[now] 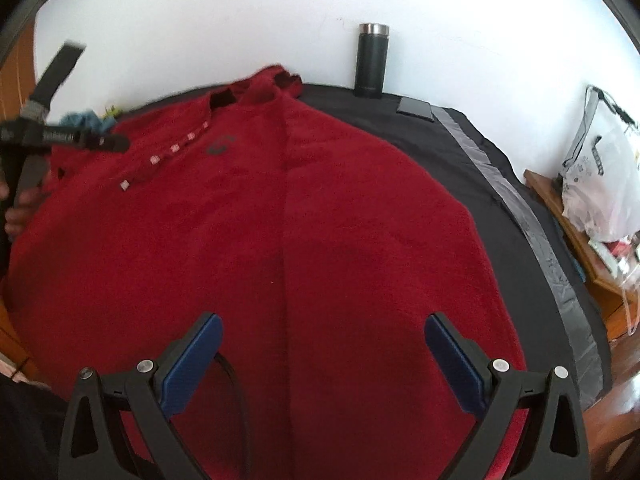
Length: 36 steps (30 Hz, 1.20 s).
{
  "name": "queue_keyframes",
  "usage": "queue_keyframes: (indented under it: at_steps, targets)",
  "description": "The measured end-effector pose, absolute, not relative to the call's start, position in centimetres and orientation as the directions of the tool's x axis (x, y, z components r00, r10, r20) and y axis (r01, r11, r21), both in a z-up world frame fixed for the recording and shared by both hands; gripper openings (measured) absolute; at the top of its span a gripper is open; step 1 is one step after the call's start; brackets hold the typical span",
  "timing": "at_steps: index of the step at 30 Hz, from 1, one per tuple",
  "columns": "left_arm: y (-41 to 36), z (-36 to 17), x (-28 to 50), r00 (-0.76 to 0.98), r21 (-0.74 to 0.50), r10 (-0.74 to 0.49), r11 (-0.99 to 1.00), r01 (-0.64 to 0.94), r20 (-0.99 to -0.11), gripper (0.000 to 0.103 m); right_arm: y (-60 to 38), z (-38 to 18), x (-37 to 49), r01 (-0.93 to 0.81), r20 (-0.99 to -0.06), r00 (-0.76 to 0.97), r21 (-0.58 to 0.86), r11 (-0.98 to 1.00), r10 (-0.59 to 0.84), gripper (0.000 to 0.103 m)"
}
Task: Fold clothes
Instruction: 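Open the right tool and move it over the sweater hem, then grasp the sweater hem with the right tool and lift it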
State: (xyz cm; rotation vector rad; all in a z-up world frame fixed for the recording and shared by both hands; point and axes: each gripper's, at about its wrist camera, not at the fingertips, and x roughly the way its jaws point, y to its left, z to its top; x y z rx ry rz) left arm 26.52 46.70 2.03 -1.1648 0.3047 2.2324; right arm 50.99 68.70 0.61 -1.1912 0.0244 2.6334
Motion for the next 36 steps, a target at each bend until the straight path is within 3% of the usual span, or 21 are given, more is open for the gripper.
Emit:
queue_keyframes:
  at_steps: [11, 19, 21, 27, 36]
  targets:
    - [46.7, -2.0, 24.3, -0.443, -0.069, 0.357, -0.836, -0.544, -0.823, 0.103, 70.3, -0.3, 48.9, -0.328, -0.771, -0.585, -0.06, -0.943, 0.252, 0.098]
    - [46.4, -2.0, 24.8, -0.46, -0.068, 0.372, -0.831, -0.553, -0.806, 0.103, 70.9, 0.3, 47.7, -0.387, -0.768, -0.577, -0.044, -0.921, 0.279, 0.06]
    - [46.4, -2.0, 24.7, -0.458, -0.076, 0.379, -0.83, -0.553, -0.805, 0.103, 70.9, 0.4, 47.4, -0.399, -0.766, -0.573, -0.049, -0.916, 0.291, 0.034]
    - [46.4, -2.1, 24.6, -0.456, -0.083, 0.384, -0.829, -0.553, -0.803, 0.103, 72.1, 1.0, 47.1, -0.46, -0.759, -0.564, -0.037, -0.887, 0.324, 0.017]
    - [46.4, -2.0, 24.6, -0.459, -0.077, 0.38, -0.83, -0.552, -0.803, 0.103, 74.8, 5.5, 47.1, -0.531, -0.674, -0.619, -0.019, -0.847, 0.403, 0.013]
